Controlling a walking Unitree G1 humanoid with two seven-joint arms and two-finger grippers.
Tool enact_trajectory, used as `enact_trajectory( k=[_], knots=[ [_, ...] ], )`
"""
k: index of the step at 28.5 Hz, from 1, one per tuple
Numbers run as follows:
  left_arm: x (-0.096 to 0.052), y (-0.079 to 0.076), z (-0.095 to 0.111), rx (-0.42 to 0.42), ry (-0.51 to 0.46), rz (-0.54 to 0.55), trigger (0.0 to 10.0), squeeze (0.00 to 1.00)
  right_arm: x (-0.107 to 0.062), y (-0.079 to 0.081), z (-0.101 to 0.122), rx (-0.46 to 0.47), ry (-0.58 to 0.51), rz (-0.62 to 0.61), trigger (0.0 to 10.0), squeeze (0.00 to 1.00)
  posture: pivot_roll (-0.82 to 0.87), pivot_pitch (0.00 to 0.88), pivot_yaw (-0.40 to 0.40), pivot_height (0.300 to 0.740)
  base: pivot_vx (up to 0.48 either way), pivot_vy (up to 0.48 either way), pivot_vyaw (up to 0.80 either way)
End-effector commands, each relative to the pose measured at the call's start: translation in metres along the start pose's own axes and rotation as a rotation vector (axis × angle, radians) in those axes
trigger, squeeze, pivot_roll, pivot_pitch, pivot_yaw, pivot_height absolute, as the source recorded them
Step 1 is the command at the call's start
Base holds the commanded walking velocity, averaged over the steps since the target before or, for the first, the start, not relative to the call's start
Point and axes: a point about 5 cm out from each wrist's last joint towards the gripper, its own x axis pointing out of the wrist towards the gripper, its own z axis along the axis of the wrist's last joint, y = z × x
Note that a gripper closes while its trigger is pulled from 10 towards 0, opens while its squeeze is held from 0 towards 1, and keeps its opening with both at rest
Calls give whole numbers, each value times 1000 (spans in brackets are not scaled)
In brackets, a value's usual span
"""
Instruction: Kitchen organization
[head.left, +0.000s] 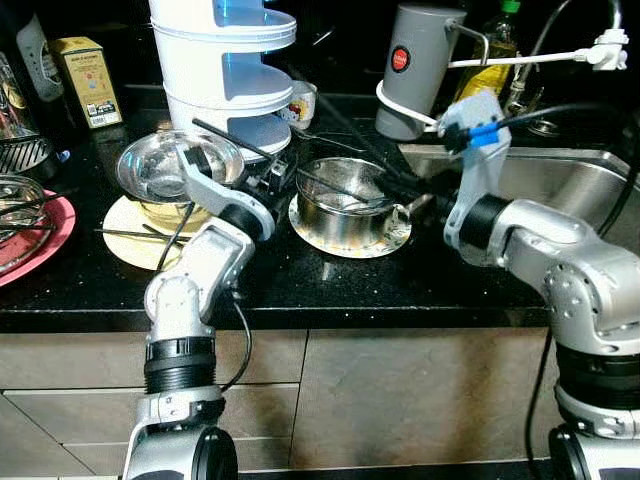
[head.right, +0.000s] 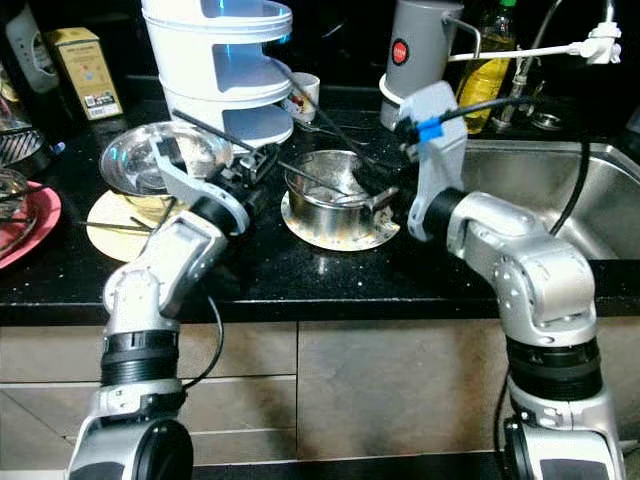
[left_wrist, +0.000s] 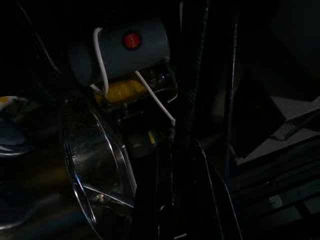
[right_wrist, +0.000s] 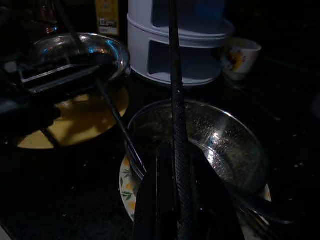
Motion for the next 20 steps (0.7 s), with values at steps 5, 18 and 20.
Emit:
enact_trajectory(
  k=[5, 18, 20],
  knots=[
    [-1, -25, 5, 105, -24, -112, 0, 0, 2, -6, 13, 98, -190, -38, 7843, 0, -93, 0, -41, 740, 0, 0, 0],
    [-25, -70, 13, 1000, 11, -196, 10000, 0, 5, -24, -3, 243, -316, -257, 10000, 0, -65, 0, -42, 740, 0, 0, 0],
    [-26, -69, 12, 1103, 7, -186, 10000, 0, 6, -28, -6, 204, -290, -304, 10000, 0, -64, 0, -43, 740, 0, 0, 0]
  ],
)
